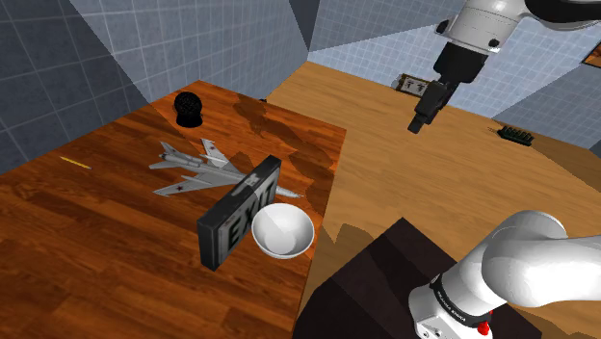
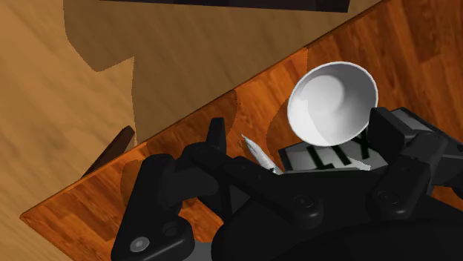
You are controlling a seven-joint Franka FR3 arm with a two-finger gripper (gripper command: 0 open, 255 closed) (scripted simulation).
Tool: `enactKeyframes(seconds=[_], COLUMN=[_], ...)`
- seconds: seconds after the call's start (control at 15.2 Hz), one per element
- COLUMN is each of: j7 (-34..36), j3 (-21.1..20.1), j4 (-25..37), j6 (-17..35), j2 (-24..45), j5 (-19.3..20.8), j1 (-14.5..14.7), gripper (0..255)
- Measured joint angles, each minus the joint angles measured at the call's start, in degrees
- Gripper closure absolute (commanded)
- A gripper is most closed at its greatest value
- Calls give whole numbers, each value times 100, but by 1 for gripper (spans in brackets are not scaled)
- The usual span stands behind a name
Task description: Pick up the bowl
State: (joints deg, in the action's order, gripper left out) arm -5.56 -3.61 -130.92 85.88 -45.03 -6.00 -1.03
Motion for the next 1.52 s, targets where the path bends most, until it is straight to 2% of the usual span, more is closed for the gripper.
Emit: enactKeyframes(seconds=[0.26,0.79,1.12,1.52], j7=[-1,23,21,-2], j3=[-45,-313,-512,-738], j4=[-346,-1517,-1982,-2145], j6=[398,2141,3393,4867], j2=[26,466,1156,2349], j5=[-61,-366,-579,-805], j1=[19,144,242,351], gripper=[0,0,0,0])
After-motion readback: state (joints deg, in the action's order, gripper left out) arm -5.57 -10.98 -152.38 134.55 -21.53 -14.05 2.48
